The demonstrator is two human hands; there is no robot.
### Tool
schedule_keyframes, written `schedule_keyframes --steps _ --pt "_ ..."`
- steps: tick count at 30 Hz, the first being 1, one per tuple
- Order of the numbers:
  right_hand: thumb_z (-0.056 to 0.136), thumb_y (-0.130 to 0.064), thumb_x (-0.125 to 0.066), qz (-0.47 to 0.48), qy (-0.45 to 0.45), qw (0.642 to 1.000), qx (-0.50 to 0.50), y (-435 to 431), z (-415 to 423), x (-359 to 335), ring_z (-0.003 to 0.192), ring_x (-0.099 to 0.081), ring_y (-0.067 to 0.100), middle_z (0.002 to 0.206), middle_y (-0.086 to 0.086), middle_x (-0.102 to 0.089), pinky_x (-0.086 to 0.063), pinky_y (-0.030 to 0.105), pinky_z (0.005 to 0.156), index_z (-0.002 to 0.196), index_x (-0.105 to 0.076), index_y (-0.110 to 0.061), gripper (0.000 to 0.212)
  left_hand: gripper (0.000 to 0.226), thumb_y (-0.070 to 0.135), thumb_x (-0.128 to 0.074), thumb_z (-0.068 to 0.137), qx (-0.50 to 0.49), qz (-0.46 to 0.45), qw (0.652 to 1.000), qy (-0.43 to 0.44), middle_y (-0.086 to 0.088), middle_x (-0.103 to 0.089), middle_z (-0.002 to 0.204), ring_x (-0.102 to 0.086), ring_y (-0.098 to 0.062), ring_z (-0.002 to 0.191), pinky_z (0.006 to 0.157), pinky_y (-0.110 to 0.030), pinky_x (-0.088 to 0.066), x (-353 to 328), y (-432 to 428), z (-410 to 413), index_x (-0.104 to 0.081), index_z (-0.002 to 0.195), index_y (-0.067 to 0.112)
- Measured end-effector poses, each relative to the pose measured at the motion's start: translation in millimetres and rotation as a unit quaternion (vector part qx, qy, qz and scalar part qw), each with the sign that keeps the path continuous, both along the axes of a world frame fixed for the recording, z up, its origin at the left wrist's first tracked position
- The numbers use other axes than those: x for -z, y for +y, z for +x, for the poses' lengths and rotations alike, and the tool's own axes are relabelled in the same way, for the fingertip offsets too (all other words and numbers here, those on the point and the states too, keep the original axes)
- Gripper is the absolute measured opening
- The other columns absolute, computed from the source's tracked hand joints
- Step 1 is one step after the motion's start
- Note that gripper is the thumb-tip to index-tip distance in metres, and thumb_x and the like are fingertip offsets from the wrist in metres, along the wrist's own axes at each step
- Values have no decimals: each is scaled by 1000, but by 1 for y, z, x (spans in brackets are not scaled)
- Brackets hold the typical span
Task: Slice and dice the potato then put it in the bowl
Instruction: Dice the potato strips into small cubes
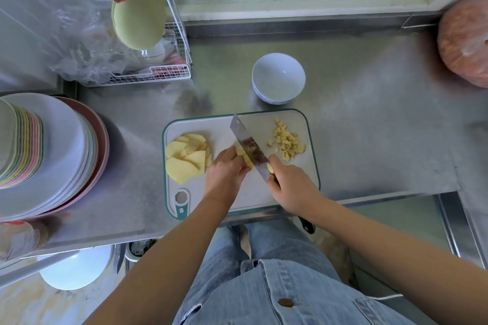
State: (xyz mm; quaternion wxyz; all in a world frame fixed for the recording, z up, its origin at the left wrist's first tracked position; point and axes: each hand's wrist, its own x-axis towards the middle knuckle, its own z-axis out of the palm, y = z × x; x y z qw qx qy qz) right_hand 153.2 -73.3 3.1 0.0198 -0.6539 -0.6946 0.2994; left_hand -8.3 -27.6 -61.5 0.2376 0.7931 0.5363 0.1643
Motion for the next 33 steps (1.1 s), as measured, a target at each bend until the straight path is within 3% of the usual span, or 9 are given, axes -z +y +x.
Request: schedule_keyframes --steps 4,8,15,23,33 --pt "93 -14 -41 -13 -25 1000 -13 1 -4 3 52 -40 20 58 -3 -38 -22 29 45 107 -39 -9 14 12 13 -81 69 2 8 1000 -7 -6 -66 81 -61 -31 71 51 -35 -51 3 0 0 -73 76 9" --pt "95 -16 -41 -32 -49 998 -17 2 -14 8 65 -54 26 70 3 -51 -37 34 53 121 -38 -8 27 12 14 -81 70 4 14 1000 4 -6 -65 80 -59 -29 68 47 -31 -47 6 1 0 -72 74 8" --pt "97 -18 -40 -30 -51 998 9 1 -21 17 72 -60 28 76 7 -58 -38 34 57 132 -37 -8 36 15 10 -84 65 5 12 1000 1 -7 -66 82 -60 -27 68 48 -29 -47 7 0 -1 -70 69 7" --pt "95 -14 -43 -16 11 998 59 4 -10 13 56 -52 29 63 9 -52 -41 42 53 111 -45 -6 18 15 -4 -79 61 15 37 999 -23 -15 -67 86 -66 -32 77 57 -34 -57 -1 -4 -3 -67 66 4" --pt "95 -14 -39 -35 -23 999 -3 3 -12 0 57 -46 25 59 -1 -41 -26 32 46 108 -40 -8 14 18 -3 -78 66 20 22 999 -31 -11 -68 90 -64 -32 79 62 -35 -56 3 -2 -7 -71 80 5"
